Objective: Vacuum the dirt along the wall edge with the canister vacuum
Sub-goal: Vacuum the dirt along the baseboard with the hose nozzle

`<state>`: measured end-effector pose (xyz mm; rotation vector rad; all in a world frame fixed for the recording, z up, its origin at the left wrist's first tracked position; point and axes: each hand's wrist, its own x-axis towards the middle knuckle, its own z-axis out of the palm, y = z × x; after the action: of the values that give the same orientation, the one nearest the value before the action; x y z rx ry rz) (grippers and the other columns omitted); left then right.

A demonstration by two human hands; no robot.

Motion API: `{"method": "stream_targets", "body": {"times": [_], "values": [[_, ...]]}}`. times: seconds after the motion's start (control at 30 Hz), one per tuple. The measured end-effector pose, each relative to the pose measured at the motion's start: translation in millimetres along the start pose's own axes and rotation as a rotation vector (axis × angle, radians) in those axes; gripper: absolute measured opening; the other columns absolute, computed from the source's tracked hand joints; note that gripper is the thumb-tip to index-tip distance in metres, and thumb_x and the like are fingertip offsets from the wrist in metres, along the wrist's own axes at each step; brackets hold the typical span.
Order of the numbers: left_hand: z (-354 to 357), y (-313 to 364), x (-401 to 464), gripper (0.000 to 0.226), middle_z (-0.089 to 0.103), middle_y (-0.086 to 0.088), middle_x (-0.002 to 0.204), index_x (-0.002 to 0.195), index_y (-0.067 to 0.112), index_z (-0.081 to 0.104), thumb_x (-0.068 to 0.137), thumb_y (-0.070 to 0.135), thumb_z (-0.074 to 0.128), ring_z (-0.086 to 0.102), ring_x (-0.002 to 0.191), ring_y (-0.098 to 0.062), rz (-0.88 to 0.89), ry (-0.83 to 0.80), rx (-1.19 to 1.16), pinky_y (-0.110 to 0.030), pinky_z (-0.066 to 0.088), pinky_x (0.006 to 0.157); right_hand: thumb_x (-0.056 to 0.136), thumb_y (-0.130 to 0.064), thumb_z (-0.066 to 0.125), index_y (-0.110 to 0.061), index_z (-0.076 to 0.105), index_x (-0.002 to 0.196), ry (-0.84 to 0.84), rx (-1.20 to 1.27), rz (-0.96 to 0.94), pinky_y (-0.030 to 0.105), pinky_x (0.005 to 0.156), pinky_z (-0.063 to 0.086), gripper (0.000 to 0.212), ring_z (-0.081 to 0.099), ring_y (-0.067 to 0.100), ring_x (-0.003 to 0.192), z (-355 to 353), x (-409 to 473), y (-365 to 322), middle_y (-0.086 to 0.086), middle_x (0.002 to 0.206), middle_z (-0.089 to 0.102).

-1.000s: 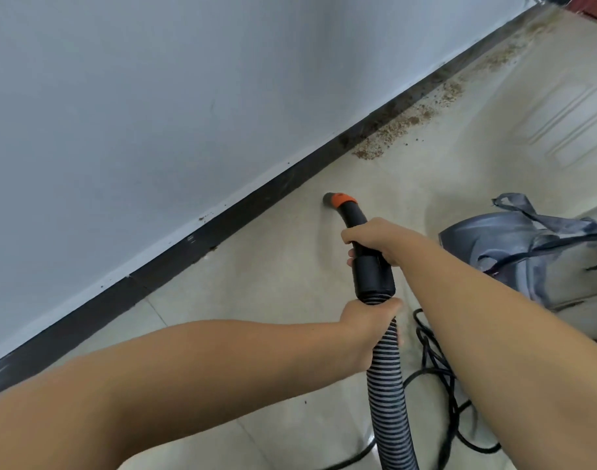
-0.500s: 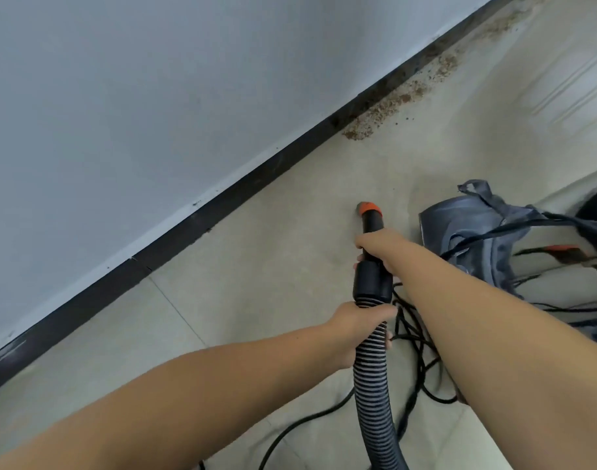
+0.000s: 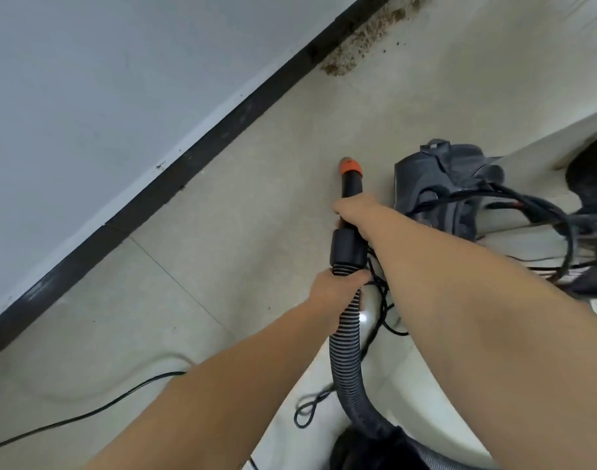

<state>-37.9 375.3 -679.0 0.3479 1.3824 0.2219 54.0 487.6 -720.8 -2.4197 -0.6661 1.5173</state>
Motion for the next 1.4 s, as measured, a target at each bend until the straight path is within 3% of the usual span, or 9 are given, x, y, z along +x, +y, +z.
{"method": "stream_targets", "body": {"times": [0.07,0.17,0.27,0.43,0.63,0.8,1.0,1.17,1.4], "values": [[-2,-14,-39,0.016,0.062,-0.002,0.054,0.077,0.011,0.058,0.084,0.018,0.07,0.056,0.037,-0.01,-0.081,0.03,0.001,-0.017,0.047,0.039,0.08,-0.012,0.058,-0.003,0.049,0.114,-0.096,-0.026,0.072,0.049,0.087,0.055,0.036,0.067,0.036,0.096,6,-35,18,0.019,0.1,0.067],[-3,-35,-94,0.019,0.054,0.008,0.034,0.073,0.012,0.055,0.086,0.019,0.067,0.05,0.028,-0.003,-0.153,0.079,0.048,-0.014,0.042,0.034,0.082,-0.011,0.058,0.0,0.048,0.11,-0.249,-0.018,0.19,0.048,0.087,0.055,0.032,0.069,0.036,0.086,9,-91,40,0.017,0.08,0.067],[-9,-59,-147,0.014,0.062,0.001,0.052,0.079,0.009,0.06,0.082,0.019,0.069,0.058,0.044,-0.012,-0.159,0.094,0.093,-0.022,0.052,0.053,0.083,-0.009,0.059,0.0,0.049,0.104,-0.309,0.081,0.233,0.039,0.07,0.058,0.025,0.065,0.027,0.059,3,-152,54,0.013,0.065,0.062],[-6,-61,-246,0.016,0.063,-0.002,0.063,0.087,0.01,0.062,0.08,0.02,0.073,0.058,0.054,-0.015,-0.06,0.113,0.08,-0.026,0.051,0.058,0.081,-0.006,0.061,-0.009,0.048,0.094,-0.314,0.213,0.079,0.026,0.044,0.05,0.018,0.058,0.022,0.044,-35,-264,27,0.011,0.059,0.058],[12,-25,-365,0.013,0.064,-0.003,0.061,0.078,0.007,0.062,0.081,0.015,0.071,0.058,0.049,-0.012,0.03,0.038,0.169,-0.019,0.05,0.051,0.086,-0.005,0.059,-0.007,0.046,0.102,-0.352,0.351,-0.117,0.034,0.063,0.056,0.02,0.067,0.026,0.058,-112,-387,-9,0.012,0.065,0.064],[26,-9,-454,0.01,0.061,-0.007,0.075,0.078,0.006,0.061,0.082,0.013,0.067,0.056,0.067,-0.018,0.166,-0.115,0.266,-0.025,0.047,0.064,0.09,-0.016,0.063,-0.011,0.054,0.088,-0.383,0.399,-0.248,0.027,0.055,0.053,0.011,0.065,0.016,0.055,-169,-487,-24,0.004,0.06,0.066],[71,-19,-561,0.01,0.058,-0.006,0.079,0.083,0.012,0.063,0.078,0.012,0.071,0.056,0.074,-0.018,0.242,-0.223,0.276,-0.027,0.045,0.068,0.084,-0.008,0.059,-0.005,0.054,0.085,-0.138,0.329,-0.435,0.027,0.054,0.051,0.006,0.057,0.017,0.047,-235,-613,-17,0.006,0.055,0.06],[144,-31,-625,0.049,0.066,-0.009,0.094,0.106,0.009,0.066,0.061,0.028,0.074,0.061,0.092,-0.025,0.321,-0.346,0.362,-0.035,0.046,0.086,0.084,-0.01,0.061,-0.007,0.053,0.084,0.106,0.356,-0.433,0.02,0.043,0.047,0.008,0.056,0.014,0.04,-322,-681,19,0.001,0.049,0.06],[280,-71,-668,0.024,0.066,-0.001,0.09,0.101,0.013,0.066,0.078,0.02,0.073,0.059,0.089,-0.019,0.421,-0.425,0.44,-0.034,0.042,0.08,0.083,-0.011,0.059,-0.013,0.051,0.089,0.257,0.351,-0.508,0.023,0.044,0.047,0.01,0.056,0.013,0.039,-452,-722,100,-0.003,0.045,0.058]]}}
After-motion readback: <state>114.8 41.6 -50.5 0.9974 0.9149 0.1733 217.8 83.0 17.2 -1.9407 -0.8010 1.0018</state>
